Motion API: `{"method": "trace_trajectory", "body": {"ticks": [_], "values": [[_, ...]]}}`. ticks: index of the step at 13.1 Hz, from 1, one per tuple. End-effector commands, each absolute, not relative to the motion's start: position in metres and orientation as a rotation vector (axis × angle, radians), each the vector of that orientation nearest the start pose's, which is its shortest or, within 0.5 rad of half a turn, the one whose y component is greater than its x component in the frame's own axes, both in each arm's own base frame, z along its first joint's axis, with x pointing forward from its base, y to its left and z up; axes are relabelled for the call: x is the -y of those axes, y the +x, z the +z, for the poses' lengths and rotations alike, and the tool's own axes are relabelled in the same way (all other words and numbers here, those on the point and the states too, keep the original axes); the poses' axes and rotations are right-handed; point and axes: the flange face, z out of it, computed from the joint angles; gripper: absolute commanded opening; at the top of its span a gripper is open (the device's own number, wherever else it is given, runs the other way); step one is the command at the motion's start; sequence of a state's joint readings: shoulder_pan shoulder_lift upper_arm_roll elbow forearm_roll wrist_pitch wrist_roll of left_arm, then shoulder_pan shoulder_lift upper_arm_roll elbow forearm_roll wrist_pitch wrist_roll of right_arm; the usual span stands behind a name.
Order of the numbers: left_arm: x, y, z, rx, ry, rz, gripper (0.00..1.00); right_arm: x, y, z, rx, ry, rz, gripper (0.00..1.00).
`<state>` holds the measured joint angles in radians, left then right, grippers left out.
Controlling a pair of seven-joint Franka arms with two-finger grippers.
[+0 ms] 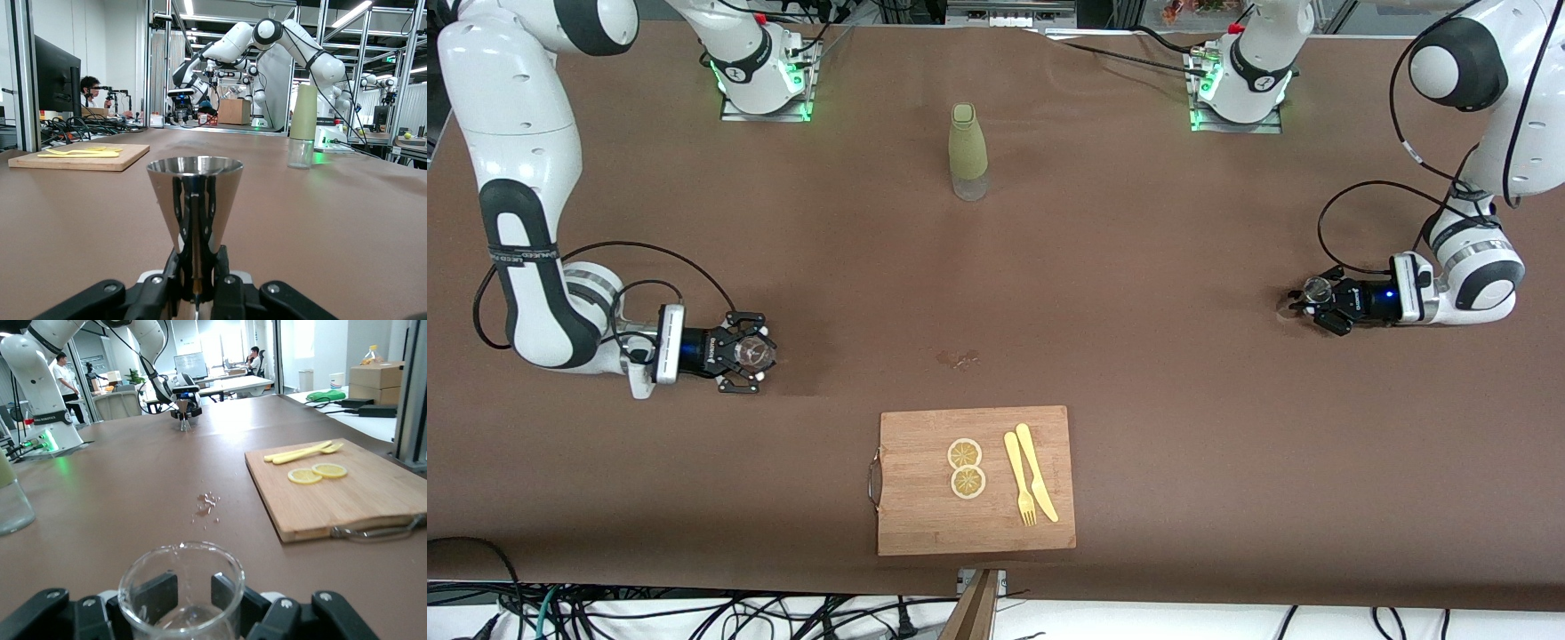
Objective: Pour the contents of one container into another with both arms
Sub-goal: 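Lift and carry the glass cup and jigger toward each other mid-table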
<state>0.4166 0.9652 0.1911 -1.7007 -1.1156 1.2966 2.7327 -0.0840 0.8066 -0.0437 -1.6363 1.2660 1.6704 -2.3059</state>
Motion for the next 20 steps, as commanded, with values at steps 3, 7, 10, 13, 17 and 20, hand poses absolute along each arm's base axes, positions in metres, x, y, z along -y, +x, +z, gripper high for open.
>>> {"method": "trace_trajectory", "body": {"ticks": [3,7,10,13,17,20], "values": [[-0.185,0.511,0.054,1.339,1.257,1.183,0.0,-0.065,0.661,0.189,1.309,-1.446,-0.844,0.23],[-0.127,0.55,0.083,1.288,1.217,1.143,0.0,-0.14,0.684,0.236,1.35,-1.441,-0.708,0.22],[-0.068,0.575,0.094,1.283,1.198,1.136,0.0,-0.184,0.687,0.254,1.341,-1.462,-0.645,0.19],[0.019,0.598,0.101,1.245,1.182,1.135,0.0,-0.221,0.692,0.266,1.366,-1.545,-0.643,0.12],[0.092,0.609,0.103,1.237,1.222,1.115,0.0,-0.275,0.694,0.289,1.354,-1.665,-0.646,0.08],[0.141,0.613,0.103,1.213,1.259,1.123,0.0,-0.318,0.684,0.298,1.371,-1.744,-0.596,0.08]]}}
